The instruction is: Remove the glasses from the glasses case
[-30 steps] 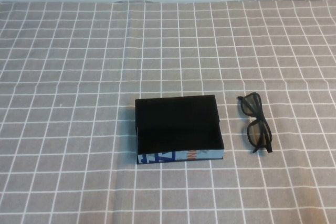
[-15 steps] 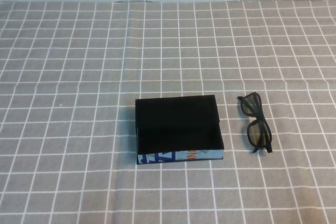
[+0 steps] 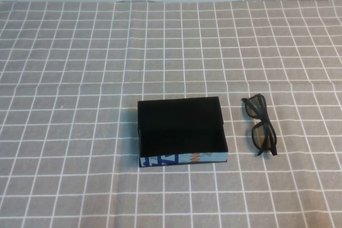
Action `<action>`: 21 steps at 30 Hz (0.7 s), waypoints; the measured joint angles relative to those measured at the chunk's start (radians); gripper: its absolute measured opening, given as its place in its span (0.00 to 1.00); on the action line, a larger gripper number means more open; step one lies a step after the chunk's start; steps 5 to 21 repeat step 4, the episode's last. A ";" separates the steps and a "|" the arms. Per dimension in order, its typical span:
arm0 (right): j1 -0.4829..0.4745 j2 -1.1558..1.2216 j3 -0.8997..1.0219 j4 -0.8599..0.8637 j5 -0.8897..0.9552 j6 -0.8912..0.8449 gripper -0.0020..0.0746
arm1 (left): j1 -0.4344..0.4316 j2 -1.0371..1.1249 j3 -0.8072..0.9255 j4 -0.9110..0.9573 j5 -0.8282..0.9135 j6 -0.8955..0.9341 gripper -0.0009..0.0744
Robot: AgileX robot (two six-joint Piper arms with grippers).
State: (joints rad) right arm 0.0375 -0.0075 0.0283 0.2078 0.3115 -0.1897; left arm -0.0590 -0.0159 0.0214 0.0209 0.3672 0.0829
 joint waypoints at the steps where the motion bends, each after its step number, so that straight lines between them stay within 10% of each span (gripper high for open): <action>1: 0.000 0.000 0.000 0.000 0.000 0.000 0.00 | 0.000 0.000 0.000 0.000 0.000 0.000 0.01; 21: 0.000 0.000 0.000 0.000 0.000 0.000 0.00 | 0.000 0.000 0.000 0.000 0.000 0.000 0.01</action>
